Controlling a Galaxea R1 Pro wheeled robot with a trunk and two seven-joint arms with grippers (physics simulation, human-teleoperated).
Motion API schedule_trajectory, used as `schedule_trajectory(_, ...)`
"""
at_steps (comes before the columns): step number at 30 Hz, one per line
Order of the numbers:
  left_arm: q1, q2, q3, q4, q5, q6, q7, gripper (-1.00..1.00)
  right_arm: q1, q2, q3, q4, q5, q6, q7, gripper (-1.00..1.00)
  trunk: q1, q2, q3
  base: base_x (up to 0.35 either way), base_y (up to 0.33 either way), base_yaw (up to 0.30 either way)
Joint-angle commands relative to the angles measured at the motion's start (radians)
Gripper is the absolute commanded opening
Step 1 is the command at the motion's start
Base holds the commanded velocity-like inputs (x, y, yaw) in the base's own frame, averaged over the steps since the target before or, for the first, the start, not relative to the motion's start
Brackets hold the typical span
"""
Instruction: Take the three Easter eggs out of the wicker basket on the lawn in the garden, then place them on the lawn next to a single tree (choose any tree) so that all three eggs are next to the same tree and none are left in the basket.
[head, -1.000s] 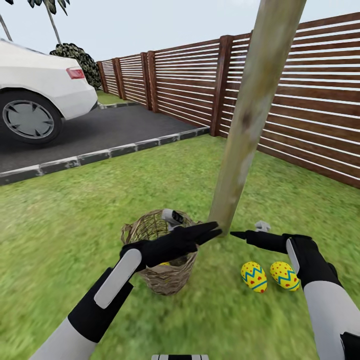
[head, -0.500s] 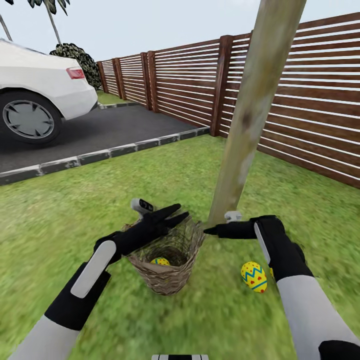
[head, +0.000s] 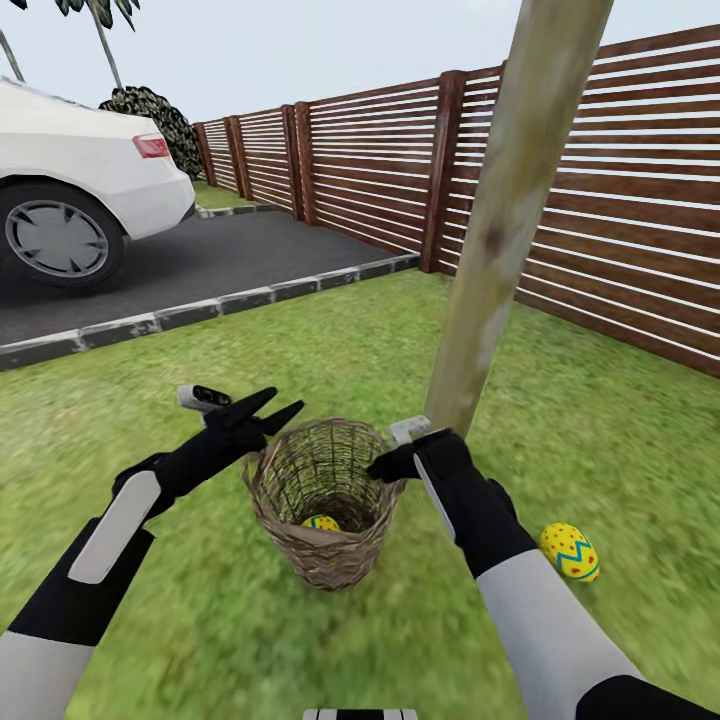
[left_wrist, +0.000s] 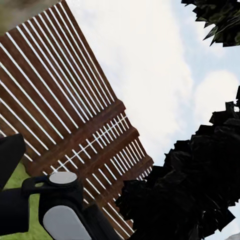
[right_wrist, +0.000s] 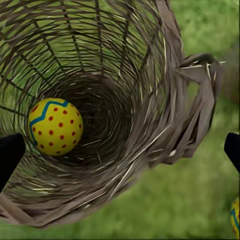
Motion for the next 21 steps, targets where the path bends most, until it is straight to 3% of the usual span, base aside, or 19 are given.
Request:
schedule_trajectory(1,-0.001,0.002,0.001,0.001,0.007,0.006,0.000,1.00,-0.001,0.001,0.003,0.000,0.009,0.004,-0.023,1.00,0.000,0.000,-0.001,0.047,0.136,0.000)
schedule_trajectory(5,-0.001,0.003,0.010,0.002,0.007,0.007,0.000,1.00,0.000,0.002,0.033,-0.003,-0.001,0.003,-0.077,1.00,0.000,0.000,-0.001,0.083,0.230,0.000)
schedule_trajectory(9,0.002,0.003,0.031,0.014,0.008,0.020,0.000,1.00,0.001,0.002,0.073,0.011,-0.064,0.002,-0.089,1.00,0.000,0.000,-0.001,0.102,0.279,0.000)
schedule_trajectory(14,0.002,0.003,0.051,0.021,0.007,0.047,0.000,1.00,0.006,0.004,0.081,0.032,-0.093,0.002,-0.091,1.00,0.000,0.000,-0.001,0.098,0.260,0.000)
schedule_trajectory(21,0.002,0.001,0.053,0.022,0.007,0.050,0.000,1.00,0.012,0.006,0.082,0.079,-0.098,0.002,-0.096,1.00,0.000,0.000,-0.001,0.053,0.035,0.000)
